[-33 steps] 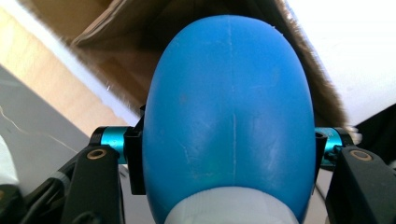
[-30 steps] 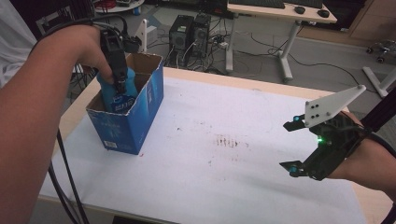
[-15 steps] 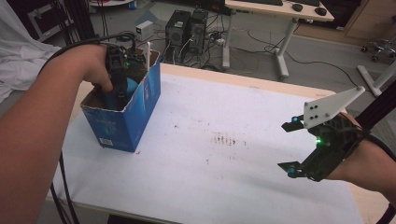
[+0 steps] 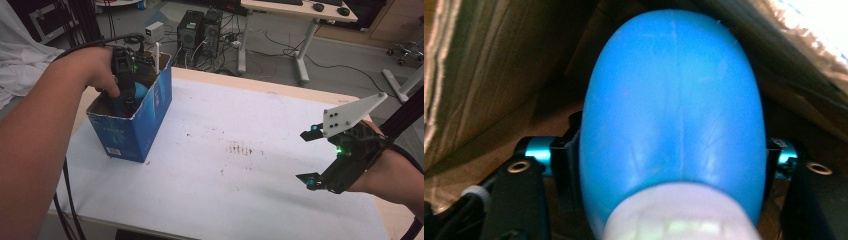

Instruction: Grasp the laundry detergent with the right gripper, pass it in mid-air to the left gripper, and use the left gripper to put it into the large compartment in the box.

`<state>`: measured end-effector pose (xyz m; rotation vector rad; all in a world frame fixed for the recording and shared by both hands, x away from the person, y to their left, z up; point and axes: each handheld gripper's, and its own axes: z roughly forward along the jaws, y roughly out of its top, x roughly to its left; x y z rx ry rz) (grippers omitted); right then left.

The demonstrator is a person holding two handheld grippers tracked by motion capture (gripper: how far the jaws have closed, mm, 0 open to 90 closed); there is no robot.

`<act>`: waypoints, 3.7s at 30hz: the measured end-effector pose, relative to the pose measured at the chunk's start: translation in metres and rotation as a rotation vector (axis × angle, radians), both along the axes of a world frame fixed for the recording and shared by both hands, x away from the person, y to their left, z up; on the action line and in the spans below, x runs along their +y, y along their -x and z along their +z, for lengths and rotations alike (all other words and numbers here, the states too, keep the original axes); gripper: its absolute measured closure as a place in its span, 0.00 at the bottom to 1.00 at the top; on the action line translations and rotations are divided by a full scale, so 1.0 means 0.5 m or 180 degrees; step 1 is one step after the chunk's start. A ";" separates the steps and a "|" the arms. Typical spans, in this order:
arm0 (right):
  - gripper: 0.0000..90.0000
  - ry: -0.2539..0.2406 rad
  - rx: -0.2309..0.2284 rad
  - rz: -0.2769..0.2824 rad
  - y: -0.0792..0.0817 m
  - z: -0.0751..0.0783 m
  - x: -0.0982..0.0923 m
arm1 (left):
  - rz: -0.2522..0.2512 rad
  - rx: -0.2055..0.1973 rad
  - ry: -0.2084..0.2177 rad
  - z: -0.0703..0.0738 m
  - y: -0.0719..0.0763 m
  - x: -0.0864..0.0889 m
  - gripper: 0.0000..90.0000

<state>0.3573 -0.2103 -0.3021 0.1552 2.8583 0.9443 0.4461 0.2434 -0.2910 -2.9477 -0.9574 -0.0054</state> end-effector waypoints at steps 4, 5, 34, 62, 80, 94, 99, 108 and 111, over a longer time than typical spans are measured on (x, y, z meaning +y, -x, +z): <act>0.01 0.0002 0.0003 -0.0007 0.002 0.001 -0.002 | 0.0013 -0.0032 -0.0008 0.007 0.001 0.001 0.32; 0.01 -0.0005 0.0004 -0.0007 0.002 0.001 -0.002 | 0.0013 -0.0043 -0.0005 0.010 0.002 0.002 0.32; 0.01 0.0042 0.0035 -0.0038 -0.020 0.024 -0.021 | -0.0353 -0.0177 0.0104 0.188 0.054 -0.076 0.11; 0.01 0.1401 0.0349 0.0033 -0.106 0.019 -0.036 | -0.1322 0.0022 0.0309 0.106 0.096 -0.251 0.02; 0.01 0.1392 0.0351 0.0058 -0.113 0.020 -0.041 | -0.1427 0.0067 0.0250 0.094 0.085 -0.303 0.02; 0.01 0.1380 0.0309 0.0068 -0.111 0.025 -0.046 | -0.1414 0.0079 0.0252 0.094 0.086 -0.304 0.02; 0.01 0.1378 0.0281 0.0064 -0.108 0.025 -0.041 | -0.1399 0.0078 0.0249 0.095 0.089 -0.302 0.02; 0.01 0.1385 0.0283 0.0072 -0.106 0.024 -0.033 | -0.1383 0.0071 0.0267 0.098 0.093 -0.300 0.02; 0.01 0.1404 0.0293 0.0060 -0.103 0.024 -0.034 | -0.1394 0.0065 0.0289 0.093 0.094 -0.300 0.02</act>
